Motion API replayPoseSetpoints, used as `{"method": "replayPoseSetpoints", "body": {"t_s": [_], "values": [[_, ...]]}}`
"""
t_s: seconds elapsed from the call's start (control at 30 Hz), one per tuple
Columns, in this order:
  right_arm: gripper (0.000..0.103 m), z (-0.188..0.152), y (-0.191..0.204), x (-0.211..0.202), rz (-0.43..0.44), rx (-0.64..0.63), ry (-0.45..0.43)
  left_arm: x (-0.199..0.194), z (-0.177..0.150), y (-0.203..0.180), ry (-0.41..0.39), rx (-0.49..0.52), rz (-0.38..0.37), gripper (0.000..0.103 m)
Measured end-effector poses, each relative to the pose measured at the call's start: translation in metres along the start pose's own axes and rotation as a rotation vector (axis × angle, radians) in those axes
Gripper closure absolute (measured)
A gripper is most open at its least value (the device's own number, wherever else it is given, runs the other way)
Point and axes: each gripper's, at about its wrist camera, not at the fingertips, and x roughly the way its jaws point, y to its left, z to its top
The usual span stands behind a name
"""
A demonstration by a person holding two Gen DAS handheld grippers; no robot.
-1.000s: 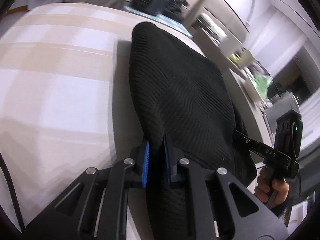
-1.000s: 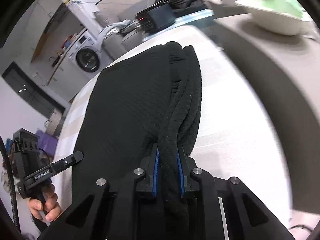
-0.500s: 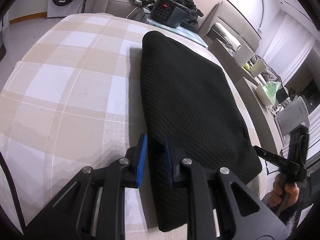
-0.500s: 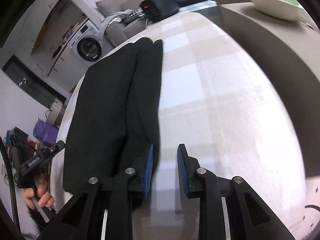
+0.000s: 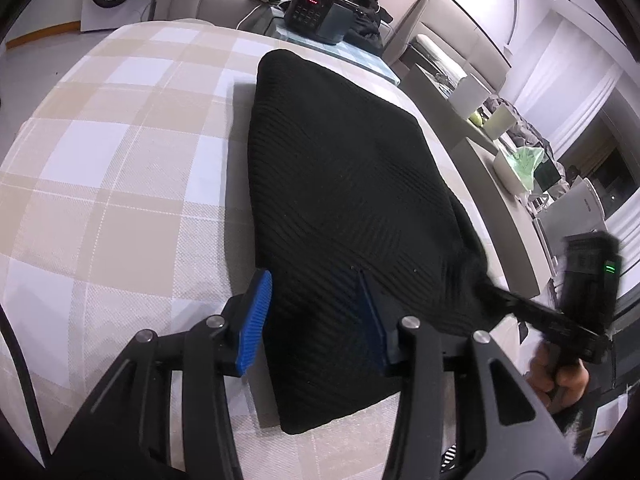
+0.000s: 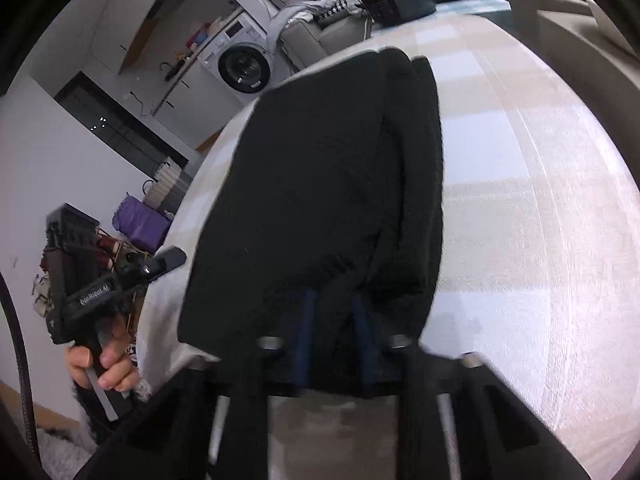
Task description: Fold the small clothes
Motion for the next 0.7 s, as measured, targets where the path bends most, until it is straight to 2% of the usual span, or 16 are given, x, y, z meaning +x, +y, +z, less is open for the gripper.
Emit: {"method": "replayPoseSetpoints", "body": {"t_s": [0.13,0.2,0.27,0.33,0.43,0.5,0.63,0.7], "values": [[0.098,-0.006,0.025,-0.031,0.015,-0.113,-0.125,0.000,0.001,0.003,-0.005,-0.009,0.002,0.061],[0.098,-0.016,0.020,-0.027,-0.048,-0.102,-0.108,0.003,0.002,0.005,-0.001,-0.012,0.014,0.061],[0.098,-0.027,0.006,-0.004,-0.134,-0.054,-0.023,0.006,0.001,0.007,0.011,-0.011,0.020,0.061],[0.093,-0.027,0.007,-0.002,-0.120,-0.047,-0.035,0.008,0.000,0.006,0.016,-0.008,0.023,0.061],[0.081,-0.011,0.011,-0.010,-0.106,-0.033,-0.085,0.009,0.000,0.006,0.020,-0.007,0.012,0.061],[0.078,-0.003,0.007,-0.015,-0.104,-0.024,-0.111,0.011,-0.001,0.004,0.022,0.001,0.012,0.061],[0.073,0.037,0.012,0.015,-0.096,0.002,-0.113,0.012,-0.001,0.004,0.031,0.006,0.011,0.061],[0.073,0.046,0.006,0.030,-0.089,0.013,-0.098,0.013,-0.001,0.005,0.034,0.007,0.013,0.061]]}}
